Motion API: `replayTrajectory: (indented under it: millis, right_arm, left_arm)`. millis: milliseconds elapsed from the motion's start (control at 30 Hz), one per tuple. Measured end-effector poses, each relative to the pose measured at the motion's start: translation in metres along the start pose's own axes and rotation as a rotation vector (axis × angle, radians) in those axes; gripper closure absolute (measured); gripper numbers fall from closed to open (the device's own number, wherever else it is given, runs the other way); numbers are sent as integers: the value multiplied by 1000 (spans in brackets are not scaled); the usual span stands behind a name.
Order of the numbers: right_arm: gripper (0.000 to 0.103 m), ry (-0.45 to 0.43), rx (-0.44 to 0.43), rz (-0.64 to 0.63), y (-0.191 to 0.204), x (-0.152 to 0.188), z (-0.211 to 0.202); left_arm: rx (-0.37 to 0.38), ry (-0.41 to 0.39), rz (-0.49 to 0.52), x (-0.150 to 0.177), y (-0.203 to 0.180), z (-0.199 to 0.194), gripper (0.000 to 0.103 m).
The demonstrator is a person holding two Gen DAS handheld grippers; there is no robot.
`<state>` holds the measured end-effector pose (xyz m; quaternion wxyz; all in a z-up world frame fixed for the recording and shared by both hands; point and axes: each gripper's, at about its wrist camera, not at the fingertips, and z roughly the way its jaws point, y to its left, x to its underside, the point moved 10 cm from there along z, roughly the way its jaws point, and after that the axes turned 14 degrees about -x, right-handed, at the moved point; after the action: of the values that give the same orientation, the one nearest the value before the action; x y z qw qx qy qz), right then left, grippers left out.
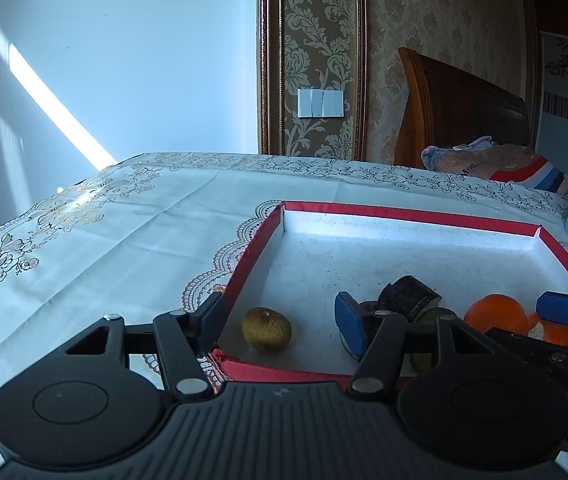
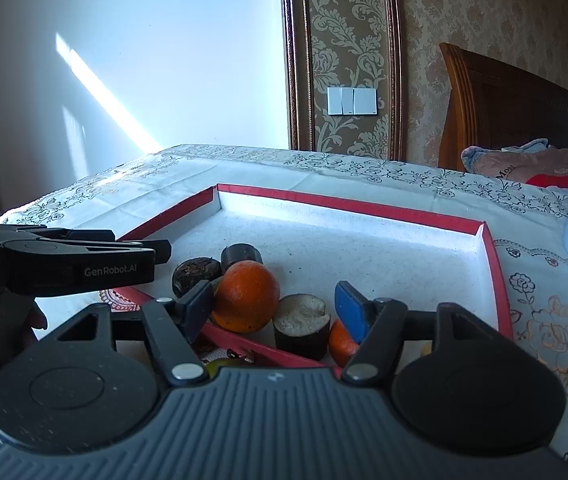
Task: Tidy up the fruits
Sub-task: 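Open right gripper releasing tangerine while left gripper releases kiwi in tray, then withdraw both grippers from the tray toward the green fruits beside it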
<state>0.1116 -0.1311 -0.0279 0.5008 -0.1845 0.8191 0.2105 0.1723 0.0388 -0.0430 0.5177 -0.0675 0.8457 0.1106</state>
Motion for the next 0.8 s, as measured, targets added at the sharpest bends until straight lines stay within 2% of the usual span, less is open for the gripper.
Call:
replayTrajectory:
  millis: [133, 400, 533, 633, 667, 733, 800]
  right_arm:
    - [39, -40, -40, 47, -3, -6, -10]
    - [39, -118, -51, 131, -11, -12, -41]
    - [39, -115, -58, 165, -12, -6, -50]
    - [39, -100, -54, 186, -11, 1, -55]
    - [38, -93, -52, 193, -10, 4, -57]
    - [29, -89, -46, 197, -7, 9, -61]
    - [29, -84, -38, 192, -5, 13, -64]
  left_arm:
    - [9, 4, -16, 2, 4, -4, 43]
    - [26, -6, -50, 7, 14, -21, 43]
    - [27, -11, -52, 11, 17, -30, 41]
    - [17, -14, -57, 16, 21, -38, 30]
    - [16, -19, -58, 16, 21, -41, 30]
    - [17, -21, -52, 19, 21, -45, 30]
    - [19, -14, -40, 23, 19, -48, 29]
